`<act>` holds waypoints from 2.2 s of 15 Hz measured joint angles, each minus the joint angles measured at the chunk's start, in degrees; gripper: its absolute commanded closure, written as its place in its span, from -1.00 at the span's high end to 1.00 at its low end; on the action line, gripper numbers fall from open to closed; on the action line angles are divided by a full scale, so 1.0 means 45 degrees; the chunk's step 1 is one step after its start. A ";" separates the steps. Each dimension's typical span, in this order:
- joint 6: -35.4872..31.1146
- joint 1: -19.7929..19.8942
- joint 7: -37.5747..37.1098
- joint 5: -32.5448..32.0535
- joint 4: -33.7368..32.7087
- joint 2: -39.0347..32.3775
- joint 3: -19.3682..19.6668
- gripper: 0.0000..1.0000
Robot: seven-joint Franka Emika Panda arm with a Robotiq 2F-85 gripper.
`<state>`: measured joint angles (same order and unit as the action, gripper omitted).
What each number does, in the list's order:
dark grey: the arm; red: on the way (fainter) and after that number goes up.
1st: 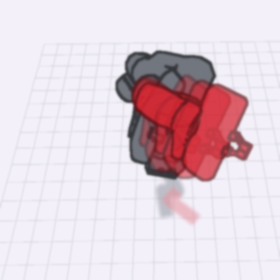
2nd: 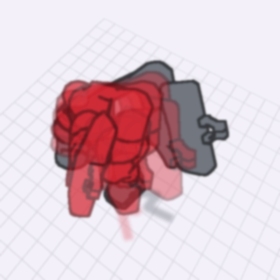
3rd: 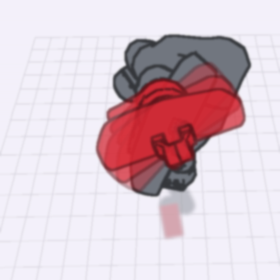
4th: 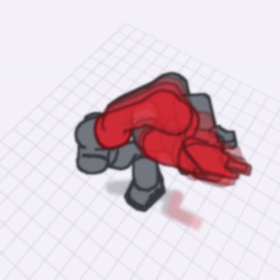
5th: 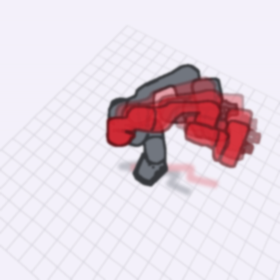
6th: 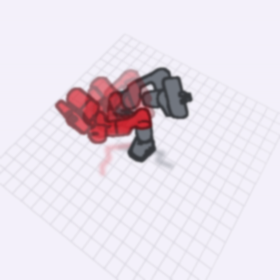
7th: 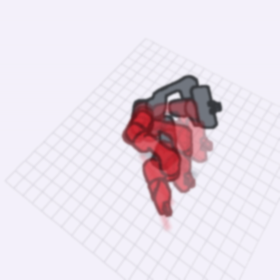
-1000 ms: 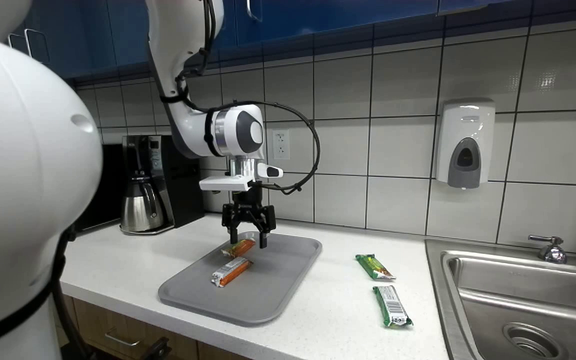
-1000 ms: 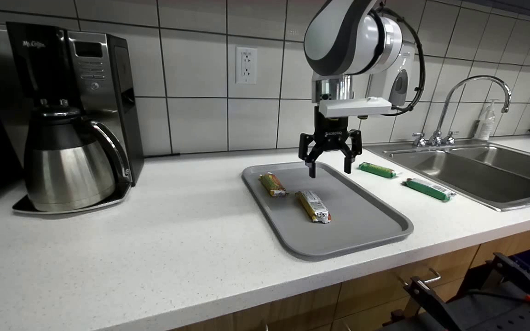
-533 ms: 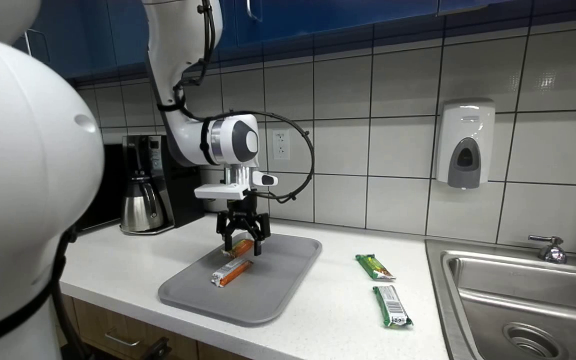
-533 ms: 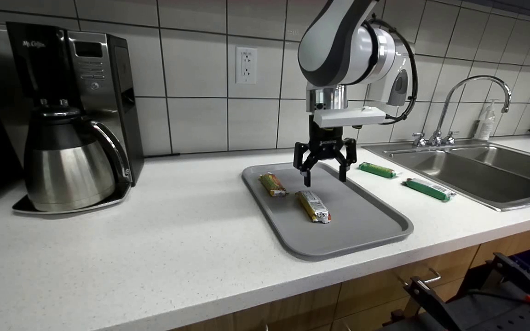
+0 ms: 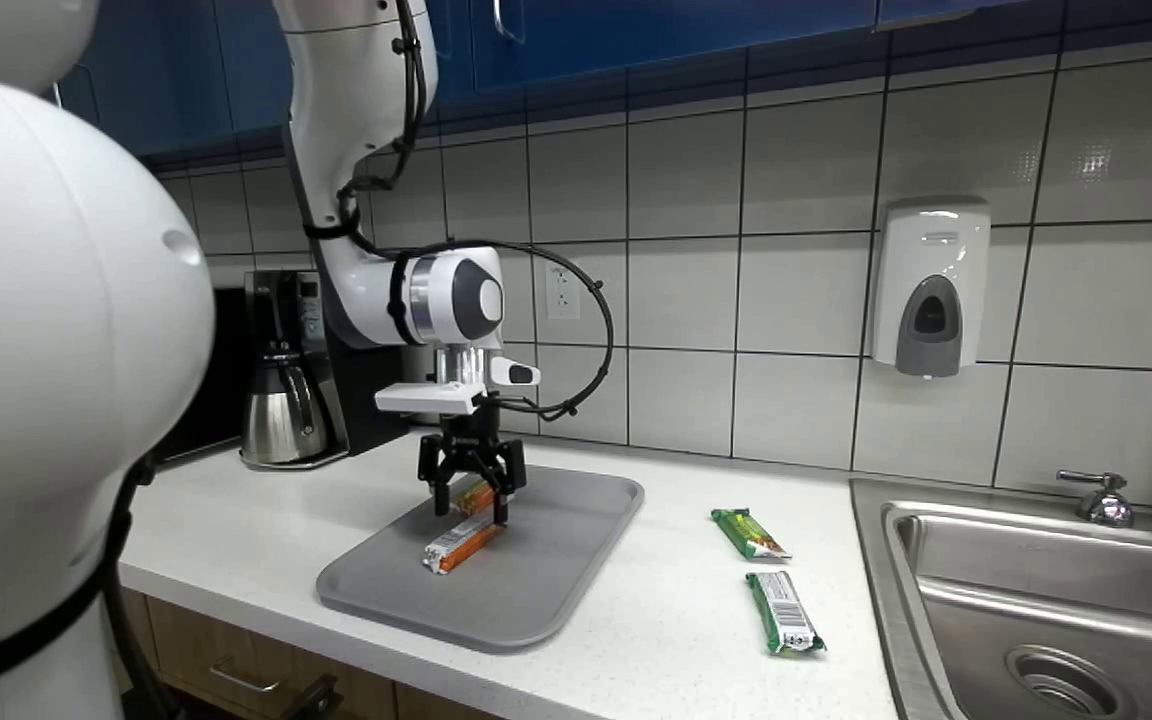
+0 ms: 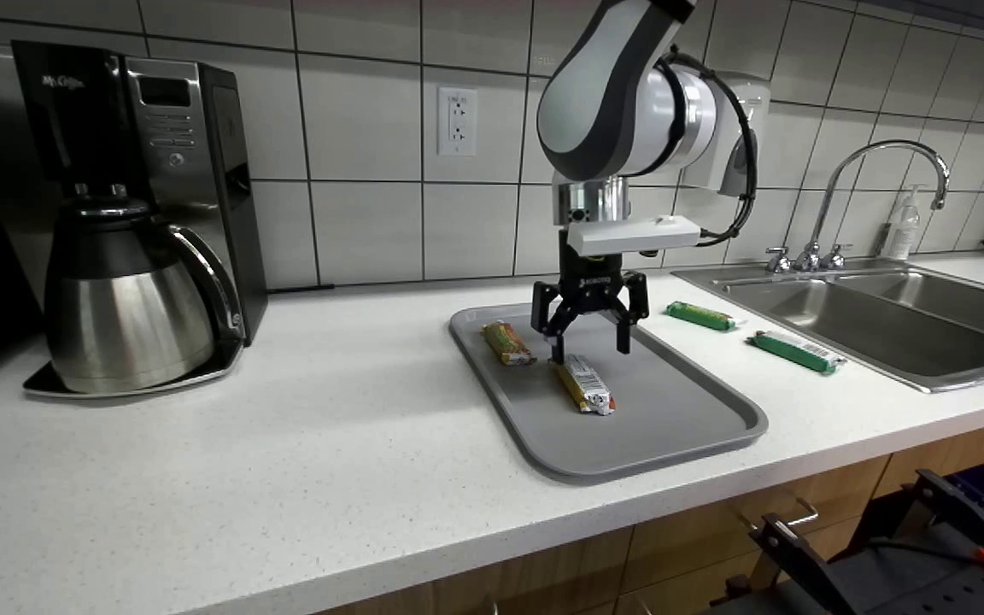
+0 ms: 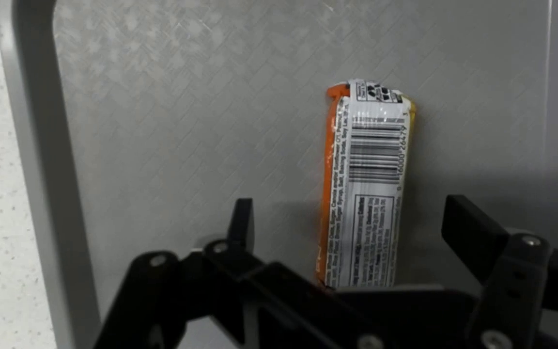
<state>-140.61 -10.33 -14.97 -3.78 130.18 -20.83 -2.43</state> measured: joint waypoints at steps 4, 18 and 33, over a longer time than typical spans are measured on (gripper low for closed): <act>-0.0138 -0.0028 -0.0116 0.0127 -0.0105 -0.0296 0.0000 1.00; -0.0214 -0.0028 -0.0120 0.0588 -0.0504 -0.0851 0.0000 -0.64; -0.0204 -0.0074 -0.0092 0.0588 -0.0512 -0.0166 -0.0081 -0.65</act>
<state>-141.52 -10.66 -15.38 -1.13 127.88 -21.58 -2.80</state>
